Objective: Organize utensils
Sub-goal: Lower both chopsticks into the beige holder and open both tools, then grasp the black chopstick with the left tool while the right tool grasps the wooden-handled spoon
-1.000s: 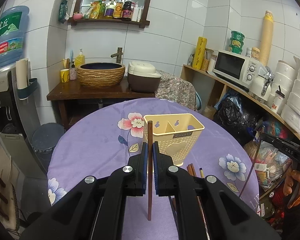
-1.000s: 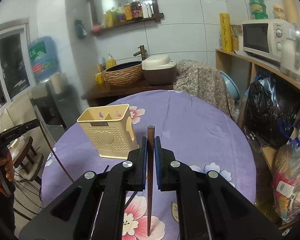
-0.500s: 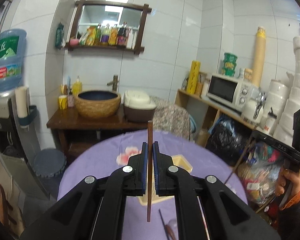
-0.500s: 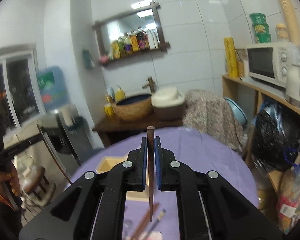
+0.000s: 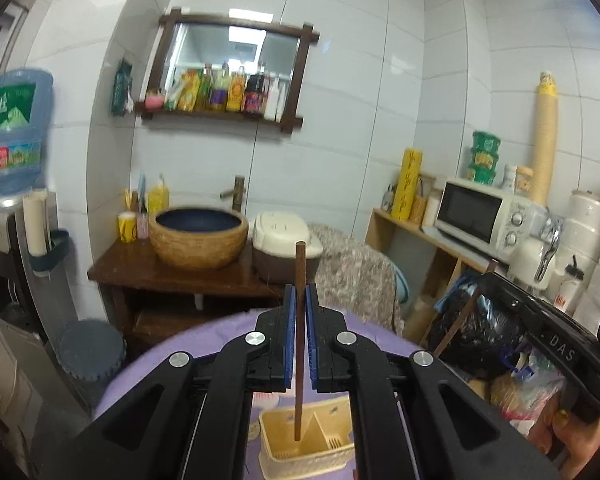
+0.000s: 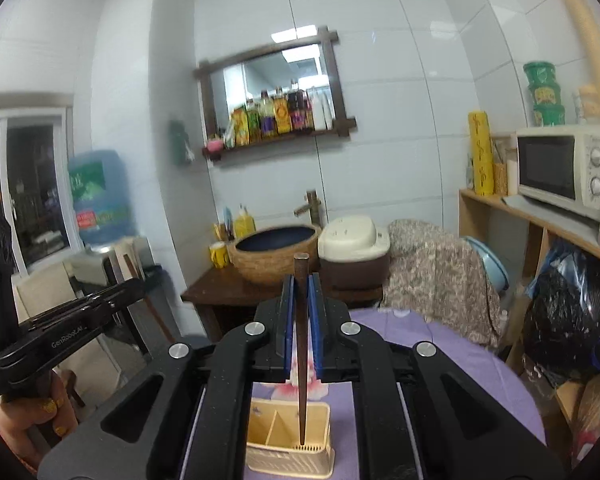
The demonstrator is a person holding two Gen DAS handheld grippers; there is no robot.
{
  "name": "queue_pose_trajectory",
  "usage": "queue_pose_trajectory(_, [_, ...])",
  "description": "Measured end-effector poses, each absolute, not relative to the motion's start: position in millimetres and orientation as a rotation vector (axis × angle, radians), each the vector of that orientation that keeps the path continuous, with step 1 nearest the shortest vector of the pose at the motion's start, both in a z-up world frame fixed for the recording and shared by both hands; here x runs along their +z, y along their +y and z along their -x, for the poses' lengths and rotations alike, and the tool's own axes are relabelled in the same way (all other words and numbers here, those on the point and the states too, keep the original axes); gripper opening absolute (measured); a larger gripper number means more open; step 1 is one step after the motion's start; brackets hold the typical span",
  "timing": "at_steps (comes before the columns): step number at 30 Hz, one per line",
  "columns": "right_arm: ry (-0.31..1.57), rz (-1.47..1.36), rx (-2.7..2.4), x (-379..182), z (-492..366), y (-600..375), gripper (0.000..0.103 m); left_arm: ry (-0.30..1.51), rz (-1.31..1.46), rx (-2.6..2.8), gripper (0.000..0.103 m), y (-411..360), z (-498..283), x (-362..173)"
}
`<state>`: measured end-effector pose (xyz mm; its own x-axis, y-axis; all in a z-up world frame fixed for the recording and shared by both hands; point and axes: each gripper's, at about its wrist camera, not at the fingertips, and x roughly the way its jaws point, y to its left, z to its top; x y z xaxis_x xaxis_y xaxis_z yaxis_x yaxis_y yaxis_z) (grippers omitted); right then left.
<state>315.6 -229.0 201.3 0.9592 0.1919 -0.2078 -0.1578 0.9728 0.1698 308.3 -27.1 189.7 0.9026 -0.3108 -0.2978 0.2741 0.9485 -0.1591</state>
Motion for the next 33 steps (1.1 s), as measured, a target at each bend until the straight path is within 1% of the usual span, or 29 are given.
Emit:
queue_pose_trajectory(3, [0.292, -0.143, 0.183, 169, -327, -222, 0.008, 0.390, 0.100, -0.295, 0.006, -30, -317, 153])
queue_pose_trajectory(8, [0.354, -0.158, 0.181, 136, -338, -221, 0.008, 0.464, 0.102, -0.290, 0.006, -27, -327, 116])
queue_pose_trajectory(11, [0.374, -0.158, 0.174, 128, -342, -223, 0.008, 0.485, 0.085, -0.281, 0.006, -27, -330, 106])
queue_pose_trajectory(17, [0.391, -0.161, 0.176, 124, -342, -225, 0.009, 0.499, 0.093, -0.295, 0.007, -26, -330, 105])
queue_pose_trajectory(19, [0.389, -0.163, 0.174, 123, -339, -227, 0.011, 0.497, 0.083, -0.299, 0.015, -26, -326, 106])
queue_pose_trajectory(20, [0.390, -0.168, 0.175, 123, -336, -228, 0.014, 0.489, 0.079, -0.295, 0.035, -24, -321, 108])
queue_pose_trajectory(21, [0.386, -0.177, 0.175, 123, -333, -231, 0.025, 0.477, 0.081, -0.293, 0.058, -24, -317, 109])
queue_pose_trajectory(22, [0.379, -0.180, 0.173, 123, -329, -232, 0.043, 0.449, 0.086, -0.287, 0.066, -21, -309, 111])
queue_pose_trajectory(23, [0.361, -0.175, 0.162, 124, -321, -234, 0.054, 0.418, 0.088, -0.280, 0.072, -18, -299, 113])
queue_pose_trajectory(24, [0.341, -0.160, 0.149, 124, -313, -234, 0.068, 0.405, 0.084, -0.279, 0.074, -16, -293, 113])
queue_pose_trajectory(25, [0.329, -0.145, 0.138, 124, -308, -234, 0.073, 0.397, 0.077, -0.278, 0.076, -14, -285, 112])
queue_pose_trajectory(26, [0.320, -0.120, 0.121, 124, -299, -234, 0.075, 0.394, 0.071, -0.277, 0.081, -12, -276, 110])
queue_pose_trajectory(27, [0.321, -0.105, 0.115, 122, -293, -233, 0.081, 0.395, 0.066, -0.275, 0.089, -11, -271, 108])
queue_pose_trajectory(28, [0.326, -0.098, 0.116, 121, -287, -233, 0.089, 0.395, 0.058, -0.273, 0.091, -8, -263, 104])
queue_pose_trajectory(30, [0.328, -0.106, 0.129, 113, -271, -237, 0.093, 0.383, 0.053, -0.254, 0.097, -3, -249, 96])
queue_pose_trajectory(32, [0.328, -0.112, 0.139, 102, -253, -239, 0.093, 0.390, 0.048, -0.237, 0.098, 3, -235, 82])
queue_pose_trajectory(33, [0.333, -0.104, 0.118, 95, -245, -239, 0.096, 0.405, 0.041, -0.233, 0.098, 4, -231, 75])
